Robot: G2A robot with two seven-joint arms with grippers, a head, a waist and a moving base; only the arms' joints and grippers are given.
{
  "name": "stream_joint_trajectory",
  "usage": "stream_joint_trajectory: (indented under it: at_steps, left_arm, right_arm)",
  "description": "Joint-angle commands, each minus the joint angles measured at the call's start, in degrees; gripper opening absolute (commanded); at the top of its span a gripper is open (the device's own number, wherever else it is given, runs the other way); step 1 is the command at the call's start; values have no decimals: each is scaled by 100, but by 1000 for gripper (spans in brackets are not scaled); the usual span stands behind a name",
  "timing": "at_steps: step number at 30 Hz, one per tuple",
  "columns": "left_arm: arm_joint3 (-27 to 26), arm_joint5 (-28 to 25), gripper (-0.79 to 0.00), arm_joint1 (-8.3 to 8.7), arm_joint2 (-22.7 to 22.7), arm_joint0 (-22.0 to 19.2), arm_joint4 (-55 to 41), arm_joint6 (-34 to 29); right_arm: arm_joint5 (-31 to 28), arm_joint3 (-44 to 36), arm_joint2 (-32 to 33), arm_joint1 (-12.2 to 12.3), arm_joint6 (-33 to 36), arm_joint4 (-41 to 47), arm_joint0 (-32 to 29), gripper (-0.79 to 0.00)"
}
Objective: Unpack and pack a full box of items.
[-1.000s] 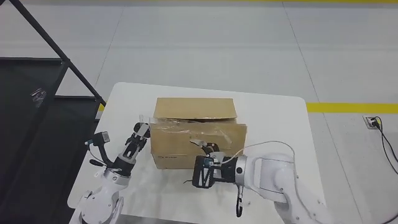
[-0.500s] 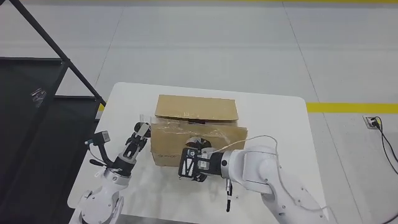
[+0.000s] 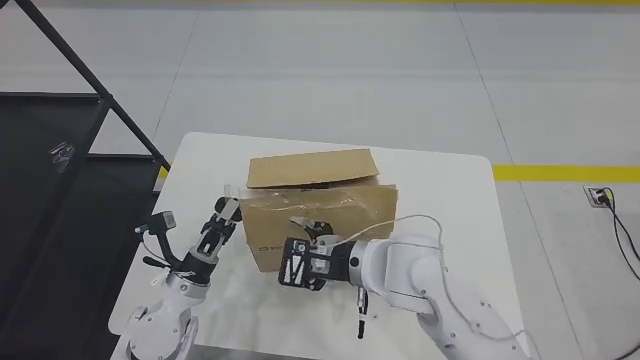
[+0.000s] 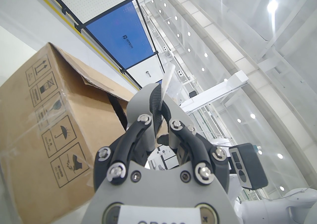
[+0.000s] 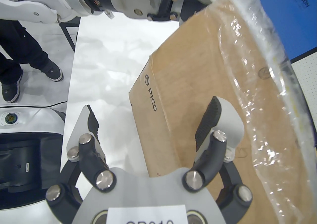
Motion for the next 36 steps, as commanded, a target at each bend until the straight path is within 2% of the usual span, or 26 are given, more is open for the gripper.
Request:
stream_joint_trajectory:
  at_steps: [1, 13, 26, 36]
  left_arm:
    - [6, -3, -785, -2, 12, -12, -6, -7]
    - [8, -40, -785, -1, 41, -11, -12, -75]
    - [-87, -112, -785, 7, 35, 50, 38, -138]
    - [-114, -138, -785, 12, 35, 70, 56, -164]
  right_arm:
    - [24, -40, -33, 5, -134, -194, -24, 0]
    - [460, -78, -418, -55, -193, -1079, -3, 0]
    - [951, 292, -789, -257, 334, -1150, 324, 0]
    - [1140, 584, -832, -377, 435, -951, 479, 0]
